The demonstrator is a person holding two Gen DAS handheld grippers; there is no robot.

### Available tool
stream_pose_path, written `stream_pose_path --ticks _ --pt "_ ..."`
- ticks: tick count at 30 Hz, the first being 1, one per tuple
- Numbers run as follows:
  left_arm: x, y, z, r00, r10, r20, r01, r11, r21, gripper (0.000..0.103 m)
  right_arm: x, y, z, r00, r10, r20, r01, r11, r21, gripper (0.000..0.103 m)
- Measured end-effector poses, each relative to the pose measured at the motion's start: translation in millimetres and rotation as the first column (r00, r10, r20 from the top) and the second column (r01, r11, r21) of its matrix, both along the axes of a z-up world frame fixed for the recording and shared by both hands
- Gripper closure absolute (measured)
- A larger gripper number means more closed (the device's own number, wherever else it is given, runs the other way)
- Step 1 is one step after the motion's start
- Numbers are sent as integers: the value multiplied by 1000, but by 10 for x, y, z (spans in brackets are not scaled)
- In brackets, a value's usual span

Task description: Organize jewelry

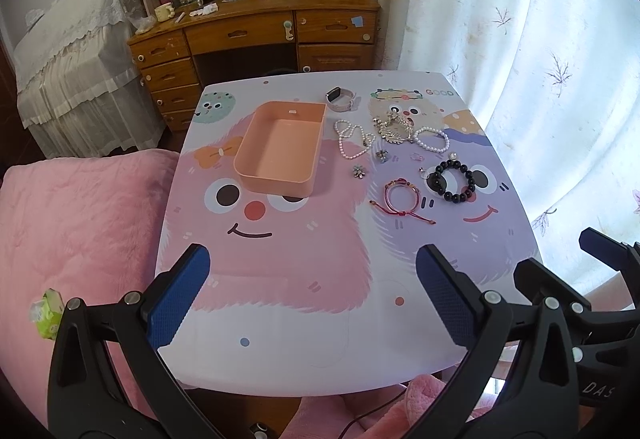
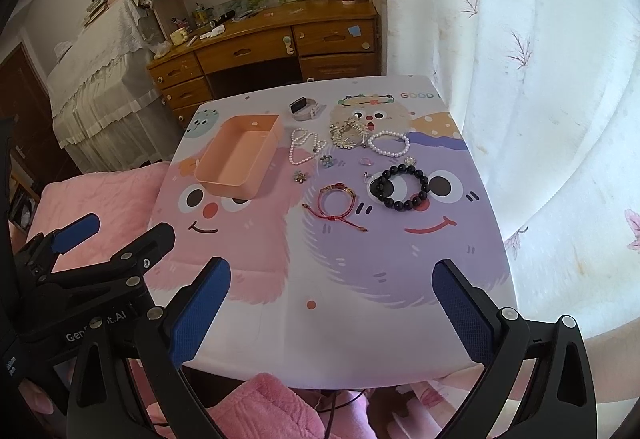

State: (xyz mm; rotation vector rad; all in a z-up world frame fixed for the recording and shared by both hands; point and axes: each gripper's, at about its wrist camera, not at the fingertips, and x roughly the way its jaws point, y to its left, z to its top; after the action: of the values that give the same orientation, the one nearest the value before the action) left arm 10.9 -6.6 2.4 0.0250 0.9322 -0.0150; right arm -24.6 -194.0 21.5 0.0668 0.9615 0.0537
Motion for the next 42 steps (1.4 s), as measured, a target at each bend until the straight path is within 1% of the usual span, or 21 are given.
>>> stream_pose_path --ticks 35,39,42 --pt "7 4 6 1000 -1 0 1 1000 3 1 24 34 16 1000 -7 -3 7 1000 -3 0" --pt "14 36 4 1000 -11 17 11 1000 5 1 26 33 33 1000 -13 8 13 1000 6 0" --pt "42 93 -25 999 -26 25 26 1000 -8 1 3 15 64 999 -34 26 33 999 21 0"
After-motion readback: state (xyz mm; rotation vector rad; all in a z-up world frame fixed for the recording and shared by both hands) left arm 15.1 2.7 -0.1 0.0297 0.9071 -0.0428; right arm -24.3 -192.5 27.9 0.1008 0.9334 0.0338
